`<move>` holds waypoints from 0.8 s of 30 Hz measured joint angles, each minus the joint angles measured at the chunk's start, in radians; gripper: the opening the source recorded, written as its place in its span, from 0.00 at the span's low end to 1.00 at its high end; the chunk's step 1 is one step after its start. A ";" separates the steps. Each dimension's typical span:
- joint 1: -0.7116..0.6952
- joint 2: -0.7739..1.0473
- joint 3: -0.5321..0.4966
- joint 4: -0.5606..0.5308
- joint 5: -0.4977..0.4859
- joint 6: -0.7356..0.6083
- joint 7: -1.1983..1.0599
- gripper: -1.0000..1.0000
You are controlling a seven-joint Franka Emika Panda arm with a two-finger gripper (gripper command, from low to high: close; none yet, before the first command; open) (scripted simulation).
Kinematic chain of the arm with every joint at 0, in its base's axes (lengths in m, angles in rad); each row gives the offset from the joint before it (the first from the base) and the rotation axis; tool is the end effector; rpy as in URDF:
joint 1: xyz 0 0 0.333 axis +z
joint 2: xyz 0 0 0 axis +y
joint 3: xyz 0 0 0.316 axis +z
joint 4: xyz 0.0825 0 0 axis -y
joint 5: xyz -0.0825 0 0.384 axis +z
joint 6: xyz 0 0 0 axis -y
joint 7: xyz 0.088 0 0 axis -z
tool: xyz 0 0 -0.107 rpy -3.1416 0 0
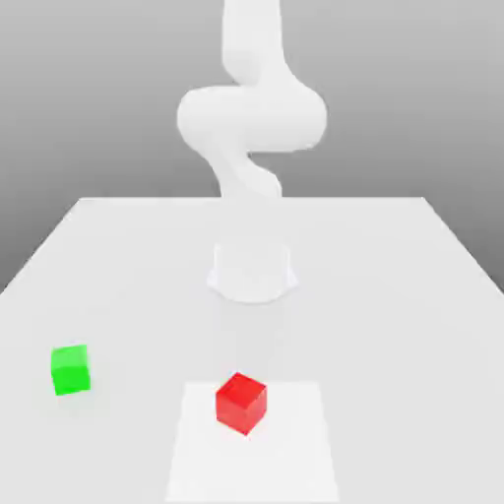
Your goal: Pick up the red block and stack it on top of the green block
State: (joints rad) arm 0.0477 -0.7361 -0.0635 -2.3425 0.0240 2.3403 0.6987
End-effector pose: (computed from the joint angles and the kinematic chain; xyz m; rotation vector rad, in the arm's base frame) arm 0.3730 -0.0138 0.6702 -2.5045 0.9492 -0.9352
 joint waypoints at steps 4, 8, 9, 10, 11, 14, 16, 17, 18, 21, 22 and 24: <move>0.071 0.112 -0.089 -0.070 0.043 0.066 -0.169 0.50; 0.136 0.225 -0.159 -0.137 0.080 0.129 -0.330 0.50; 0.152 0.253 -0.174 -0.154 0.088 0.145 -0.369 0.50; 0.166 0.282 -0.187 -0.171 0.097 0.160 -0.409 0.50; 0.180 0.310 -0.201 -0.187 0.104 0.176 -0.447 0.50; 0.217 0.395 -0.232 -0.238 0.123 0.223 -0.560 0.50; 0.238 0.449 -0.247 -0.271 0.131 0.255 -0.632 0.50; 0.244 0.476 -0.251 -0.288 0.134 0.272 -0.667 0.50; 0.248 0.503 -0.252 -0.305 0.136 0.288 -0.702 0.50; 0.262 0.576 -0.262 -0.356 0.124 0.338 -0.792 0.50; 0.264 0.599 -0.263 -0.374 0.114 0.355 -0.818 0.50; 0.263 0.640 -0.265 -0.408 0.082 0.389 -0.861 0.50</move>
State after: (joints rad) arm 0.3106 -0.0957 -0.3286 -2.7506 0.1061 2.7291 -0.1621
